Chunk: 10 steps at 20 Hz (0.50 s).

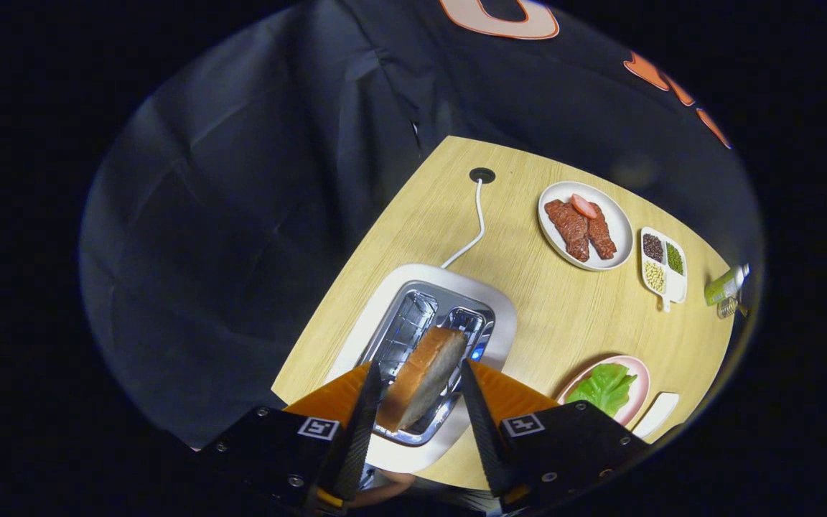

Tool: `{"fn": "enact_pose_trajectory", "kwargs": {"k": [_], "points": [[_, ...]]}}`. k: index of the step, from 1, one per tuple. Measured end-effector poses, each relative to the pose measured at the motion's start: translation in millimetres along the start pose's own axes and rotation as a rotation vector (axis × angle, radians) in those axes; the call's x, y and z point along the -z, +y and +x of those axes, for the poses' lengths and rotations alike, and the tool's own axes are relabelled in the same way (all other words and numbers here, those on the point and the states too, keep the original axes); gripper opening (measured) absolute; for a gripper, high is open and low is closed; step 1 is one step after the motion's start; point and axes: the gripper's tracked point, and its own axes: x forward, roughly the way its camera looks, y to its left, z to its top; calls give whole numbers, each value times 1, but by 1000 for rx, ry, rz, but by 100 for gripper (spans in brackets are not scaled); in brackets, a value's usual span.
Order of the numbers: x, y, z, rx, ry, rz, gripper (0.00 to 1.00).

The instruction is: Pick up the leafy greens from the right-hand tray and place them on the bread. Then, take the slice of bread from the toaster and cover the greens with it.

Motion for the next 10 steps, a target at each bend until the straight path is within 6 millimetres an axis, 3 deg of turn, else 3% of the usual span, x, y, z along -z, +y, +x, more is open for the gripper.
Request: {"fn": "enact_pose_trajectory", "kwargs": {"k": [3,6,10], "points": [[-2,-4,1,14,-2,25,53],[-4,-9,-1,32,-15,51,20],[-13,-6,-20,-30,-64,70,13]]}}
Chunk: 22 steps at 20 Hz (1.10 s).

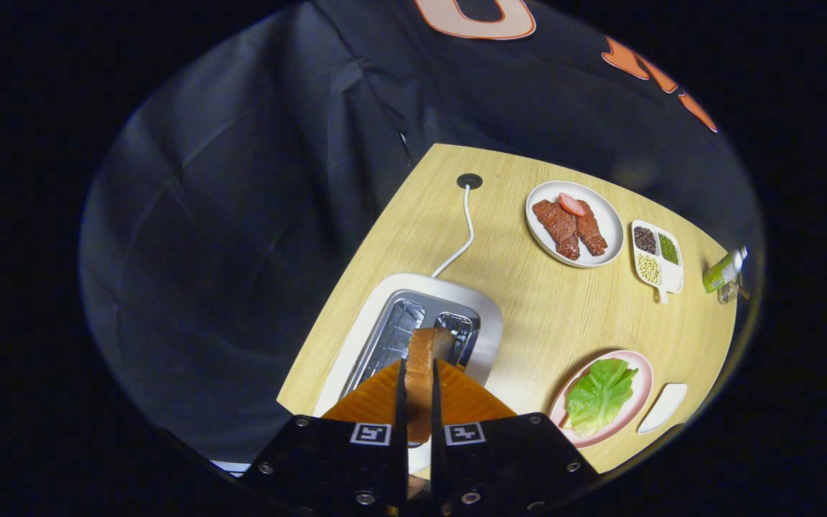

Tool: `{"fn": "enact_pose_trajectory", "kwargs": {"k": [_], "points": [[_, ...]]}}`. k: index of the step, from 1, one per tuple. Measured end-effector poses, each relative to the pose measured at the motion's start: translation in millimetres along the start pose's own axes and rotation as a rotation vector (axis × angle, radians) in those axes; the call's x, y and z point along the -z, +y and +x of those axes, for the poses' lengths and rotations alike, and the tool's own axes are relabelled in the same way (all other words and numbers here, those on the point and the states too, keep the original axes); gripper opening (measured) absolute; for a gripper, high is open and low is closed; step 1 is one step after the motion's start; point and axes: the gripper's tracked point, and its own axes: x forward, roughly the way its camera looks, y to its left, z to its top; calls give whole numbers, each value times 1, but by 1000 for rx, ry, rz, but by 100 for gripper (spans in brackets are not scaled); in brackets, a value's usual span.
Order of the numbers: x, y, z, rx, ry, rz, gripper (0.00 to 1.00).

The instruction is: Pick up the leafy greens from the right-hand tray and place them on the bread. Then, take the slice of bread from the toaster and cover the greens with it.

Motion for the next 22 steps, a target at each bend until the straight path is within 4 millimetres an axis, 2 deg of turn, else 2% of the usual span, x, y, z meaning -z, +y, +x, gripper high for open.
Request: {"fn": "enact_pose_trajectory", "kwargs": {"k": [5,9,13,16,22], "points": [[-17,-2,-38,-77,-84,48,11],[-23,1,-71,-164,-144,81,11],[-25,-8,-109,-231,-215,112,11],[-21,-26,-132,-257,-267,133,11],[4,-77,-142,-294,-300,213,11]]}}
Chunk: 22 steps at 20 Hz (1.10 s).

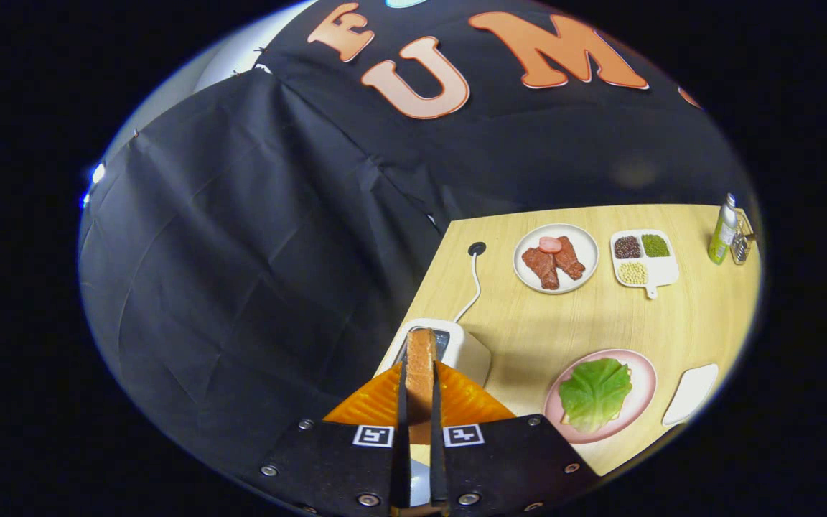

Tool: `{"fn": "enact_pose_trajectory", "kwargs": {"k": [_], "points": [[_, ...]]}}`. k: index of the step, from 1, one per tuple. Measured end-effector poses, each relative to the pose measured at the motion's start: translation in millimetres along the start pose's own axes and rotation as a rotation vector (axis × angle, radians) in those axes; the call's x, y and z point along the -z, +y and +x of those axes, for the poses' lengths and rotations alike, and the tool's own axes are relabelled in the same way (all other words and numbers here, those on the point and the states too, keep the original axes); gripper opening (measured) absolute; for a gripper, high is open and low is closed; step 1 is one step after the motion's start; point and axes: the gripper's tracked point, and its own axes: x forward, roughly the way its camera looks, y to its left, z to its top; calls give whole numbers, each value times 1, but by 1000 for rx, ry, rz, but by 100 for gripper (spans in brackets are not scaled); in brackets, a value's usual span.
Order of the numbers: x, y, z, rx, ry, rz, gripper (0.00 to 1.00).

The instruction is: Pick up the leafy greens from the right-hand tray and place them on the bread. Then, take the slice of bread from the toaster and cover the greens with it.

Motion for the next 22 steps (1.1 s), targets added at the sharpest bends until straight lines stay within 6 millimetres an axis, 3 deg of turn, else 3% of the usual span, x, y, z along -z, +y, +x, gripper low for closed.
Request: {"fn": "enact_pose_trajectory", "kwargs": {"k": [11,22], "points": [[22,-94,-20,-75,-51,177,11],[59,-180,-2,-81,-59,307,11]]}}
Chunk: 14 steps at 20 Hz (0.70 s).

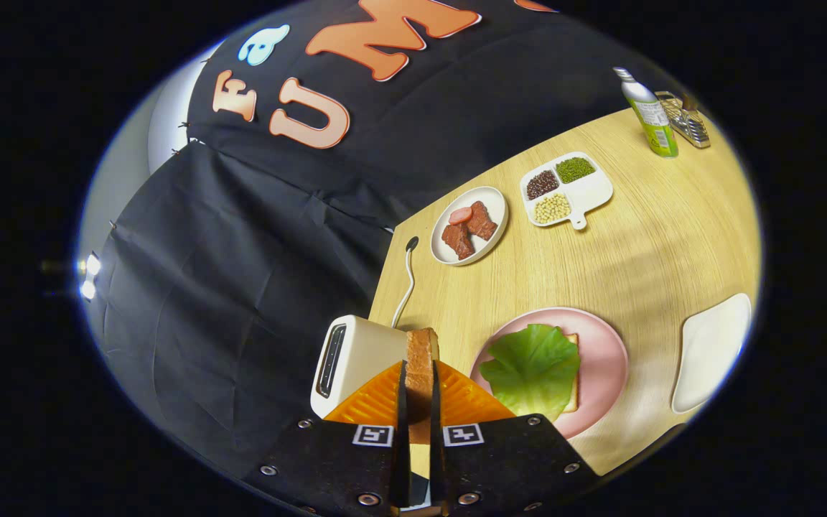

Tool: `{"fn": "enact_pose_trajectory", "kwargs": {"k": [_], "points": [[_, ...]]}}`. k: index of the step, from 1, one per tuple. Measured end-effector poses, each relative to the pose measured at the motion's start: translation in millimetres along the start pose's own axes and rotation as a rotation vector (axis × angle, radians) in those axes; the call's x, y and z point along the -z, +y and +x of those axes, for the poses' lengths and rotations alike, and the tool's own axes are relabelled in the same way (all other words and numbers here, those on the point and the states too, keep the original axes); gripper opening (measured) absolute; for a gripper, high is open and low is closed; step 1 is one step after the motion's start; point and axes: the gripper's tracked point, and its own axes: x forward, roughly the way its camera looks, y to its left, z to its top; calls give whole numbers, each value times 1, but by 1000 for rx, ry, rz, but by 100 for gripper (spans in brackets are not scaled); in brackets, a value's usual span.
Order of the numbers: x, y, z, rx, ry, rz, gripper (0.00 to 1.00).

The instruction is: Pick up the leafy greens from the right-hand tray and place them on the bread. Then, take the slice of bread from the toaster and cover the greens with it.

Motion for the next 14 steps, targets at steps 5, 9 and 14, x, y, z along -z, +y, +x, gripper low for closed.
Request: {"fn": "enact_pose_trajectory", "kwargs": {"k": [5,9,14], "points": [[11,-32,15,14,21,45,11],[16,-59,25,36,29,71,11],[22,-85,30,78,31,56,11]]}}
